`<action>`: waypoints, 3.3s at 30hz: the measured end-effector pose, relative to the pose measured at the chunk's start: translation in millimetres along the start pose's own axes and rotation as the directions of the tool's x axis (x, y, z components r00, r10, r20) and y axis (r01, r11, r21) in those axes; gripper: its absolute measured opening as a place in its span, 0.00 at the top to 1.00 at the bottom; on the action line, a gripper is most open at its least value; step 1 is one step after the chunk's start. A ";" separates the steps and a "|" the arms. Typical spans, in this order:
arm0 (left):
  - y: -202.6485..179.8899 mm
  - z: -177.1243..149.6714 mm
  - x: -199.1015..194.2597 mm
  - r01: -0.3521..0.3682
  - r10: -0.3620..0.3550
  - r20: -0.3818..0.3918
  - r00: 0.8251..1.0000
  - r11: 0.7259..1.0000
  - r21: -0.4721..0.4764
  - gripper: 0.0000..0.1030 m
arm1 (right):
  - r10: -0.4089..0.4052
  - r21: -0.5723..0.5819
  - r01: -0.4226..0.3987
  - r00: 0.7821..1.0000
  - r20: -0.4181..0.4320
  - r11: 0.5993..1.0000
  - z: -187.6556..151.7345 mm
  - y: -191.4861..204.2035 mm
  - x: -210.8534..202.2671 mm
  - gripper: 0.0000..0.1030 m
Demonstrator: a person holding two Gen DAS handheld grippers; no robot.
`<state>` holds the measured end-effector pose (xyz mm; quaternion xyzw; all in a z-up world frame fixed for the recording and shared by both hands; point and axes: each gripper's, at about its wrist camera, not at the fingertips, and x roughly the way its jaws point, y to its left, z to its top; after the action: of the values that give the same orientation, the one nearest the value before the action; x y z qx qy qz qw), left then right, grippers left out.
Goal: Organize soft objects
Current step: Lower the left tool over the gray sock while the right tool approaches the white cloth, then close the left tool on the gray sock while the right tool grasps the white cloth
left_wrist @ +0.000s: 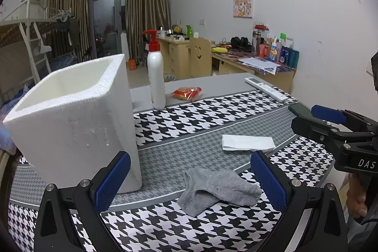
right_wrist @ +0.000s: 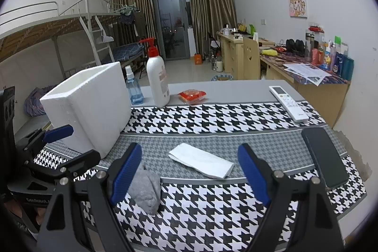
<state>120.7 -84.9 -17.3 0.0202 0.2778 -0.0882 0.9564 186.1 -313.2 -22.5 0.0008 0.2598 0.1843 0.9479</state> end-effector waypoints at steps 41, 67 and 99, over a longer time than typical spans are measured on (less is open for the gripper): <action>-2.0 -15.8 53.0 0.012 -0.011 -0.200 0.980 1.000 0.001 0.01 | 0.001 0.049 0.008 0.983 -0.182 0.999 -14.7 -19.5 59.5 0.16; -4.6 -20.2 76.6 0.009 -0.005 -0.293 0.956 1.000 0.011 0.03 | 0.001 0.019 0.005 0.962 -0.274 1.000 -15.8 -20.1 93.9 0.16; -14.5 -23.6 82.7 0.100 -0.092 -0.353 0.931 0.995 0.004 0.72 | -0.019 -0.012 0.016 0.946 -0.324 1.000 -21.3 -23.2 113.1 0.22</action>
<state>174.2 -110.1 -81.3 0.0328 0.4444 -0.1328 0.8853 273.9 -297.3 -98.8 -0.0362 0.4109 0.1745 0.8941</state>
